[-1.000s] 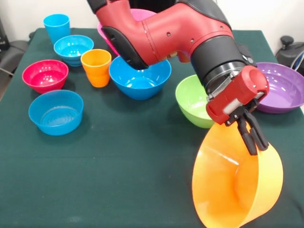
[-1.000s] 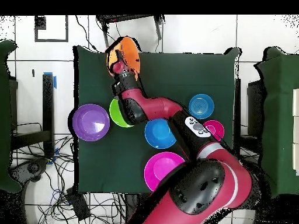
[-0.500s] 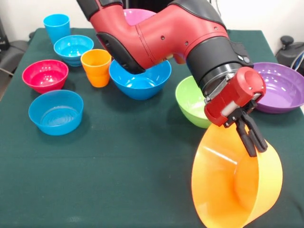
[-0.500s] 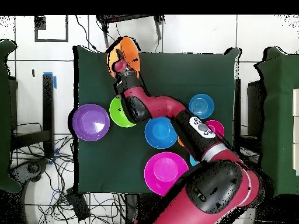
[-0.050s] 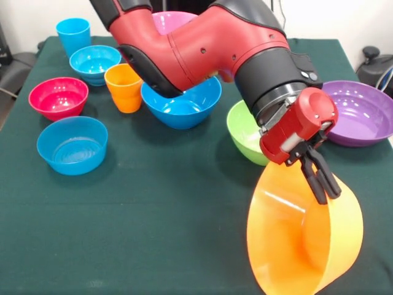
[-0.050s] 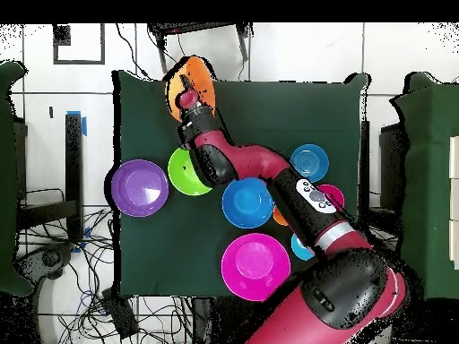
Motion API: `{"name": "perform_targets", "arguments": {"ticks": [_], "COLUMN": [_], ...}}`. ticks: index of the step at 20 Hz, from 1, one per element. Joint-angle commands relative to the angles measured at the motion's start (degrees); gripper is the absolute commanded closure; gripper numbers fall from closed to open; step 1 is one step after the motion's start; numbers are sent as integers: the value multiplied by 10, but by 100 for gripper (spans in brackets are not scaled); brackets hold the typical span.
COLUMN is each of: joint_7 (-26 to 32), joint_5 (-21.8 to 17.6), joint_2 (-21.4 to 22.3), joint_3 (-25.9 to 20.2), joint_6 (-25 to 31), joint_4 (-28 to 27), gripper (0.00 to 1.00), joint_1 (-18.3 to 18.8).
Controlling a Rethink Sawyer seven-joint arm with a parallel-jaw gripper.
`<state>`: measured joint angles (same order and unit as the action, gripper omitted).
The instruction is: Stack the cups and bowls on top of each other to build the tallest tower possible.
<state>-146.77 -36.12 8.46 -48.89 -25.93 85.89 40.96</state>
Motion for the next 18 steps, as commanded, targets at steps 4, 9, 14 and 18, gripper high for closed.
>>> {"name": "perform_targets", "arguments": {"ticks": [4, 9, 14, 18], "joint_7": [25, 25, 27, 37], "joint_5": [-59, -70, -74, -85], "joint_2": [-54, -50, -42, -50], "joint_3": [52, 54, 53, 38], "joint_6": [177, 165, 166, 181], "joint_4": [3, 5, 9, 7], "gripper": [100, 100, 100, 100], "joint_1": [45, 59, 75, 99]}}
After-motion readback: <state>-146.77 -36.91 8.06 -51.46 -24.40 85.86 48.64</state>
